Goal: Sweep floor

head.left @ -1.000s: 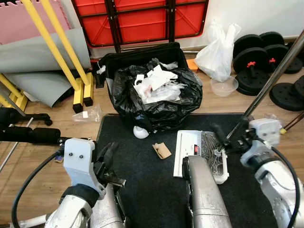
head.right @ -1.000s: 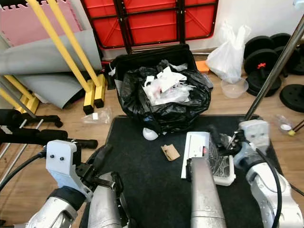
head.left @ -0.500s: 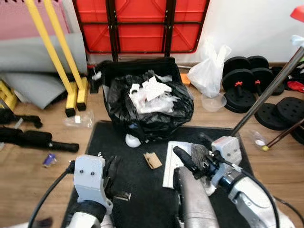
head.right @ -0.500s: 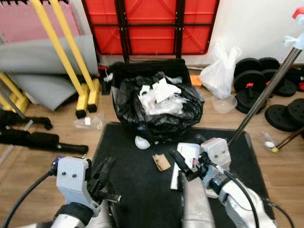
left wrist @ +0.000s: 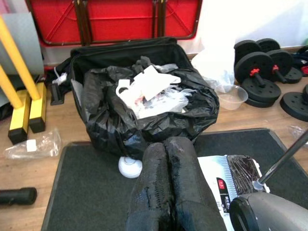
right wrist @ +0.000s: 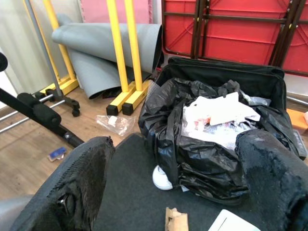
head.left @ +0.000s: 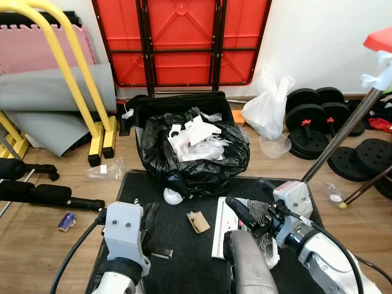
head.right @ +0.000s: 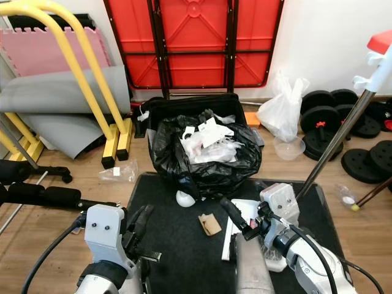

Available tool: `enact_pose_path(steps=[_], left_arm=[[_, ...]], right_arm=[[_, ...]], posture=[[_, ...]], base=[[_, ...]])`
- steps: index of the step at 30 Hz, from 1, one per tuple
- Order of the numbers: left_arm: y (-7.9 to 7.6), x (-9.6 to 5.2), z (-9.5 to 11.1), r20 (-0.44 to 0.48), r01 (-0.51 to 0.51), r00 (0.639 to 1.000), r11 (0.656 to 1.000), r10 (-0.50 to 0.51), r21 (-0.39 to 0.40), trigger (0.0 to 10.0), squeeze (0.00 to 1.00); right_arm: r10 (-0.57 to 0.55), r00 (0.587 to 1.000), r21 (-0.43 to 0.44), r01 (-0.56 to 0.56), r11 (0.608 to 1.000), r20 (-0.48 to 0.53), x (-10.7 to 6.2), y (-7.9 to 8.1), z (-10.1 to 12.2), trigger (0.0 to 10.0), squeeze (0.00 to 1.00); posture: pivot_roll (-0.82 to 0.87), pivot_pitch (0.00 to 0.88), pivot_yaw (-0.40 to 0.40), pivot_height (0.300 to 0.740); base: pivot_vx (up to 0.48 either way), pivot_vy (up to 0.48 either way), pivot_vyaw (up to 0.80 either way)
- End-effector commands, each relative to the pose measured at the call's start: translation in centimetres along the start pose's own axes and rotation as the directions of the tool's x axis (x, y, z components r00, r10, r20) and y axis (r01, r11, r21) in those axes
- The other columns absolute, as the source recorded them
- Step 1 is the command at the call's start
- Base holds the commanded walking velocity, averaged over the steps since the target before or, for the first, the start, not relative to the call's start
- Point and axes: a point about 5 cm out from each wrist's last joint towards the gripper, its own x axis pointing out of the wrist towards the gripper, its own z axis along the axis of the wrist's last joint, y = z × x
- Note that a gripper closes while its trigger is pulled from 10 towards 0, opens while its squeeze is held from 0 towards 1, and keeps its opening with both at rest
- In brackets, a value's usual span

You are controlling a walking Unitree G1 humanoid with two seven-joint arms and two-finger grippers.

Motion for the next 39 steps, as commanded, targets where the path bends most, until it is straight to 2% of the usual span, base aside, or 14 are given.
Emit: enact_pose_path(steps=[1,9,26,32,33,39], left_arm=[[0.5,0.0,-0.3,-0.007,-0.091,0.996,0.996,0.091,0.003,10.0,0.0],[0.6,0.8,-0.3,-0.01,-0.05,0.999,0.998,0.049,-0.027,10.0,0.0],[0.5,1.4,-0.3,0.01,-0.035,0.999,0.995,0.036,-0.088,10.0,0.0],[0.6,1.5,-0.2,0.012,-0.034,0.999,0.995,0.035,-0.093,10.0,0.0],[0.6,1.6,-0.4,-0.018,-0.04,0.999,0.997,0.039,-0.068,10.0,0.0],[0.7,1.7,-0.3,-0.008,-0.033,0.999,0.998,0.033,-0.052,10.0,0.0]], right_arm=[[0.011,1.0,-0.001,-0.011,1.0,-0.002,0.1,0.2,-0.2,10.0,0.0],[0.019,1.0,0.008,-0.019,1.0,-0.005,0.6,0.2,-0.4,10.0,0.0],[0.024,1.0,0.007,-0.024,1.0,-0.002,1.3,-0.2,-0.3,10.0,0.0],[0.028,1.0,0.011,-0.028,1.0,-0.001,1.5,-0.2,-0.3,10.0,0.0],[0.029,1.0,0.012,-0.029,1.0,0.0,1.5,-0.2,-0.3,10.0,0.0],[0.031,1.0,0.016,-0.031,0.999,0.0,1.6,-0.2,-0.3,10.0,0.0]], posture=[[-0.09,0.0,-0.039,0.55],[-0.08,0.0,-0.038,0.575],[-0.09,0.0,-0.036,0.615],[-0.09,0.0,-0.029,0.63],[-0.09,0.0,-0.029,0.635],[-0.09,0.0,-0.026,0.655]], base=[[0.0,0.0,0.0],[0.0,0.0,0.0],[0.0,0.0,0.0],[0.0,0.0,0.0],[0.0,0.0,0.0],[-0.08,0.0,0.0]])
